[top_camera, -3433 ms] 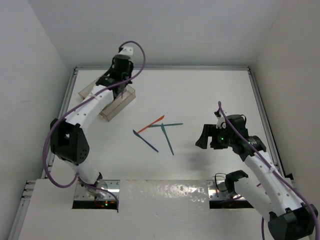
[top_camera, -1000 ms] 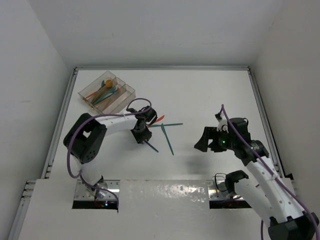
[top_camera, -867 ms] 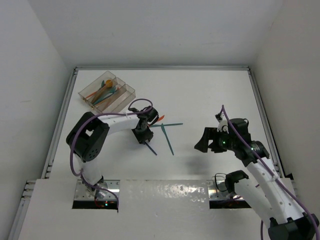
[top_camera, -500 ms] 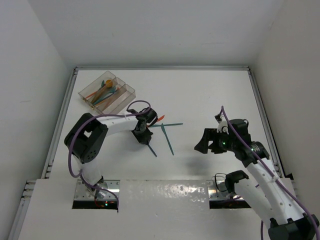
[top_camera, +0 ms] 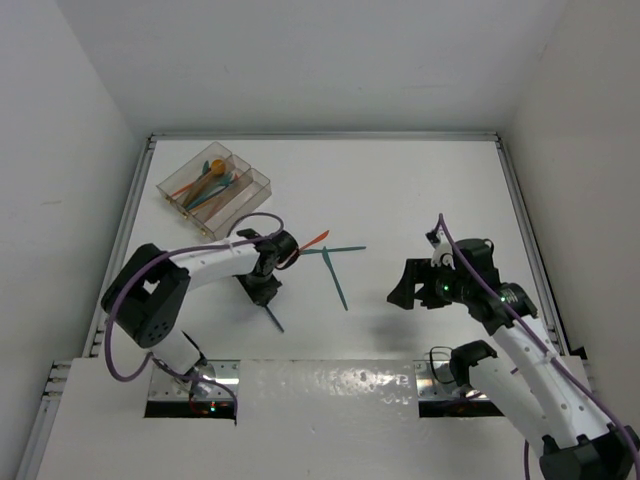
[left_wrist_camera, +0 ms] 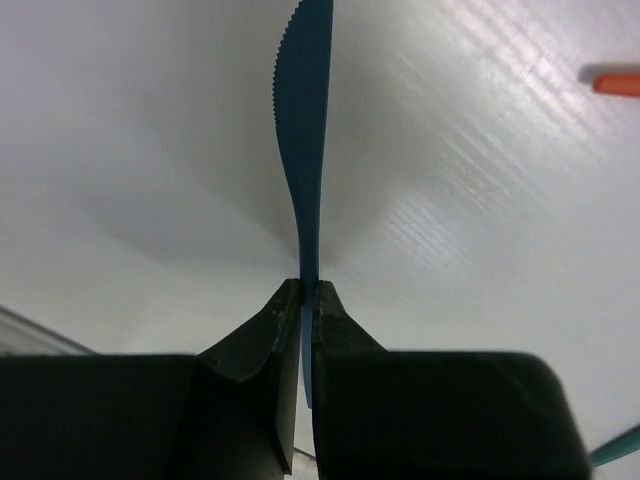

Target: Sort the eating utensils into containers

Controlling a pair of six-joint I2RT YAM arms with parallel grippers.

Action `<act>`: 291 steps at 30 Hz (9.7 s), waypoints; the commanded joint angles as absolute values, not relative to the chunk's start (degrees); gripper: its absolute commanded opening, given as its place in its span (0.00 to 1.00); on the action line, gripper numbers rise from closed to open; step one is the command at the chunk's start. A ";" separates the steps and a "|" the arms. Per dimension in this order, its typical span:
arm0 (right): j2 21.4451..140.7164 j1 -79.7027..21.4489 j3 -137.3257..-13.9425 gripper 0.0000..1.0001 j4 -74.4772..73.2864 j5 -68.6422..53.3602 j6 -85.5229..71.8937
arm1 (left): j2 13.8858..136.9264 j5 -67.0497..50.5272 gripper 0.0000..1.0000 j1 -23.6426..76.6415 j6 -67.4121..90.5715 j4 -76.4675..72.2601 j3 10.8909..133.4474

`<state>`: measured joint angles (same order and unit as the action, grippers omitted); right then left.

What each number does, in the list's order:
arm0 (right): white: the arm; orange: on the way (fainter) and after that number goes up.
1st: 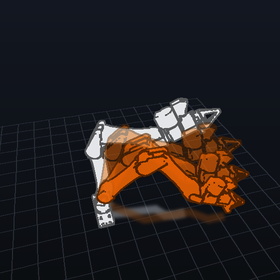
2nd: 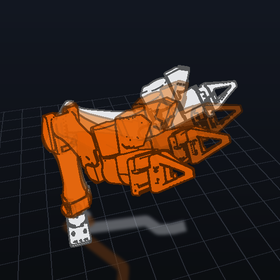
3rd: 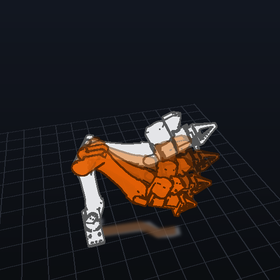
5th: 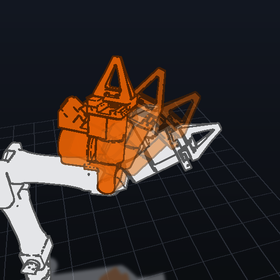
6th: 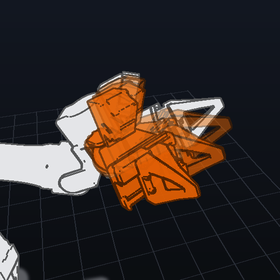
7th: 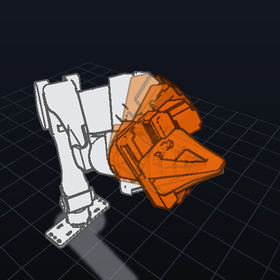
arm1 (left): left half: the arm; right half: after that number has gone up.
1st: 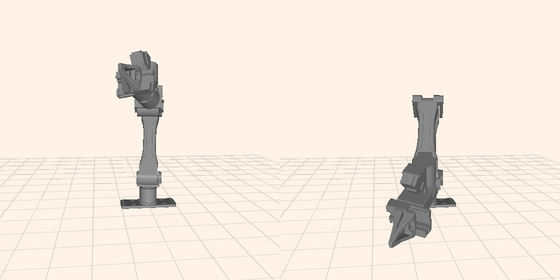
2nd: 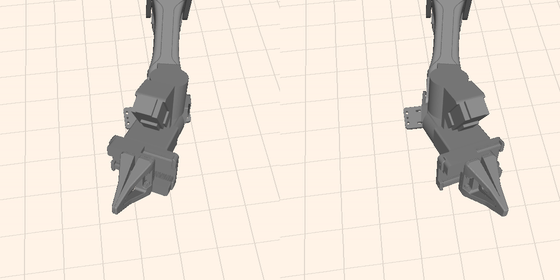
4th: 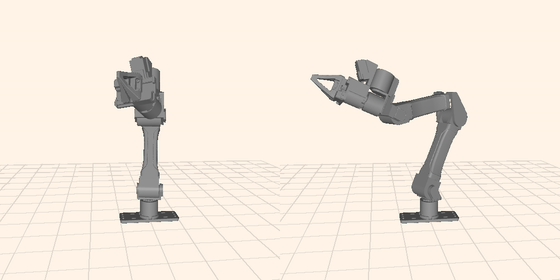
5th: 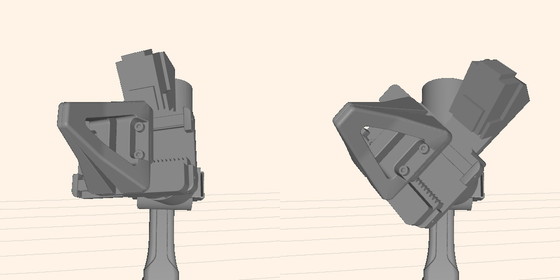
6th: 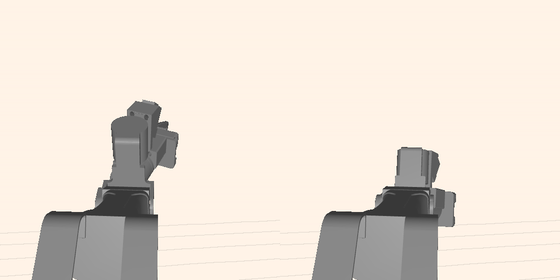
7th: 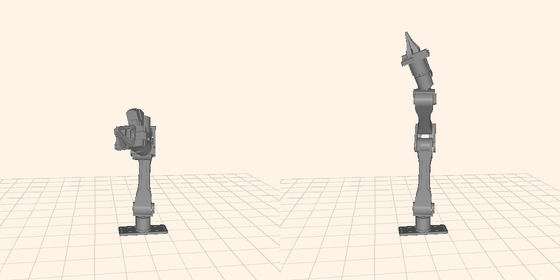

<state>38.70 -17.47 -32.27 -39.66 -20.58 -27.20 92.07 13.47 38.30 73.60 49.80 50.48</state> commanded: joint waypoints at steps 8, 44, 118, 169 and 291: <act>40.25 -17.93 -32.34 0.83 -37.44 -21.01 -26.98 | 80.07 36.99 0.00 38.41 59.20 61.35 70.64; 48.42 -17.93 -36.82 0.83 -35.16 -14.06 -29.53 | 106.87 4.49 0.10 9.05 -38.15 18.45 78.49; 46.14 -18.02 -33.92 0.84 -33.66 -16.17 -30.85 | 106.01 5.00 0.00 30.94 -17.93 32.78 72.07; 49.13 -18.02 -35.95 0.84 -34.45 -17.67 -27.86 | 100.55 19.34 0.38 12.39 -22.69 28.03 77.69; 78.21 -20.65 -53.96 0.83 -21.61 -18.55 -6.87 | 97.03 11.33 0.39 9.67 -24.11 11.68 72.05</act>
